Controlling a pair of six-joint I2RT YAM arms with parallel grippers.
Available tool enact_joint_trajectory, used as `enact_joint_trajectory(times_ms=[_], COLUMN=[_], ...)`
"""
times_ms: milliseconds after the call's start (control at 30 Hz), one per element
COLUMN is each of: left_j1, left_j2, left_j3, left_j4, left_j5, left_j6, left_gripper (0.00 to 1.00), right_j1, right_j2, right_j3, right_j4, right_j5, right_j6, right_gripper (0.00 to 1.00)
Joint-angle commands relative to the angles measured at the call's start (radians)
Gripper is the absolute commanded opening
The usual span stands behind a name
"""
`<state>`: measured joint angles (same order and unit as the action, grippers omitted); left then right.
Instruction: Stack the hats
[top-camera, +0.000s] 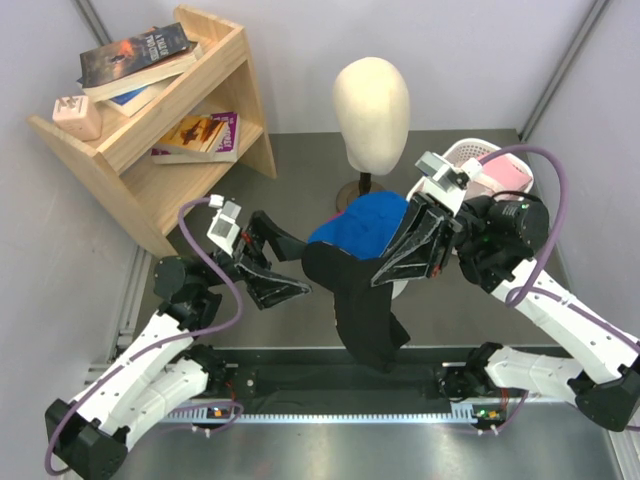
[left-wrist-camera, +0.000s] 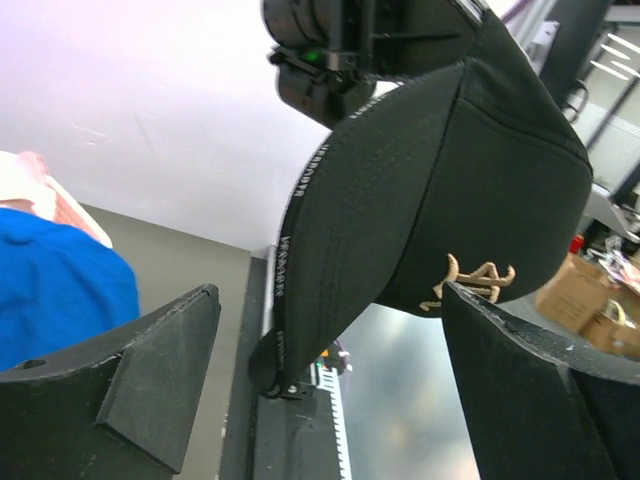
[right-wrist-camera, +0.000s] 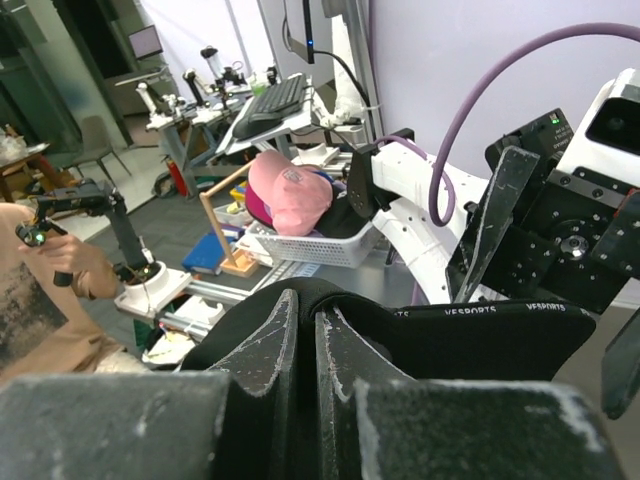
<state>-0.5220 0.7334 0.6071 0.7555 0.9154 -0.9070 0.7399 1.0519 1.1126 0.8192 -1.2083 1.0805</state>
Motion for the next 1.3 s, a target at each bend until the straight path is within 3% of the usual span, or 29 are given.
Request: enact_joint_trajectory(times_ms=[0, 33, 133, 167, 200, 267, 300, 333, 367, 467, 567, 700, 733, 767, 833, 900, 1167, 1267], left_j1=[-0.042, -0.056, -0.075, -0.076, -0.076, -0.076, -0.076, -0.076, -0.076, -0.076, -0.076, -0.076, -0.076, -0.076, -0.076, -0.076, -0.078, -0.099], left_j2=[0.020, 0.027, 0.027, 0.023, 0.020, 0.001, -0.003, -0.017, -0.023, -0.051, -0.058, -0.034, -0.032, -0.028, -0.019, -0.003, 0.121, 0.214], left_j3=[0.040, 0.039, 0.039, 0.037, 0.037, 0.031, 0.029, 0.023, 0.020, 0.016, 0.022, 0.039, 0.051, 0.059, 0.077, 0.097, 0.158, 0.189], left_j4=[0.054, 0.053, 0.036, 0.009, -0.008, -0.054, -0.067, -0.076, -0.085, -0.136, -0.180, -0.206, -0.215, -0.249, -0.284, -0.295, -0.193, -0.113], left_j5=[0.025, 0.025, 0.023, 0.022, 0.019, 0.005, 0.000, -0.004, -0.015, -0.035, -0.056, -0.055, -0.067, -0.073, -0.084, -0.087, -0.098, -0.115], left_j6=[0.022, 0.025, 0.046, 0.054, 0.062, 0.088, 0.100, 0.105, 0.109, 0.131, 0.145, 0.138, 0.141, 0.146, 0.160, 0.161, 0.060, -0.013], left_gripper=[0.92, 0.88, 0.60, 0.45, 0.38, 0.26, 0.14, 0.07, 0.01, 0.00, 0.00, 0.00, 0.00, 0.00, 0.00, 0.00, 0.00, 0.00], right_j1=[0.021, 0.021, 0.021, 0.021, 0.021, 0.019, 0.019, 0.015, 0.012, 0.003, -0.013, -0.025, -0.025, -0.025, -0.025, -0.025, -0.025, -0.024], right_j2=[0.007, 0.010, 0.011, 0.011, 0.011, -0.004, -0.010, -0.027, -0.035, -0.069, -0.101, -0.153, -0.177, -0.190, -0.232, -0.271, -0.336, -0.333], right_j3=[0.003, 0.000, -0.002, -0.002, 0.000, 0.004, 0.021, 0.036, 0.056, 0.128, 0.156, 0.193, 0.194, 0.193, 0.178, 0.158, 0.112, 0.107], right_j4=[0.100, 0.100, 0.087, 0.077, 0.058, -0.078, -0.177, -0.400, -0.555, -0.948, -1.122, -1.270, -1.287, -1.298, -1.318, -1.321, -1.327, -1.330], right_j5=[0.006, 0.004, -0.003, -0.007, -0.008, 0.003, 0.013, 0.057, 0.094, 0.336, 0.631, 1.097, 1.332, 1.436, 1.675, 1.816, 2.029, 2.112], right_j6=[0.029, 0.027, 0.019, 0.006, -0.011, -0.122, -0.190, -0.267, -0.456, -0.714, -0.797, -0.821, -0.821, -0.821, -0.835, -0.843, -0.867, -0.876], right_gripper=[0.00, 0.00, 0.00, 0.00, 0.00, 0.00, 0.00, 0.00, 0.00, 0.03, 0.11, 0.23, 0.27, 0.31, 0.45, 0.60, 0.99, 1.00])
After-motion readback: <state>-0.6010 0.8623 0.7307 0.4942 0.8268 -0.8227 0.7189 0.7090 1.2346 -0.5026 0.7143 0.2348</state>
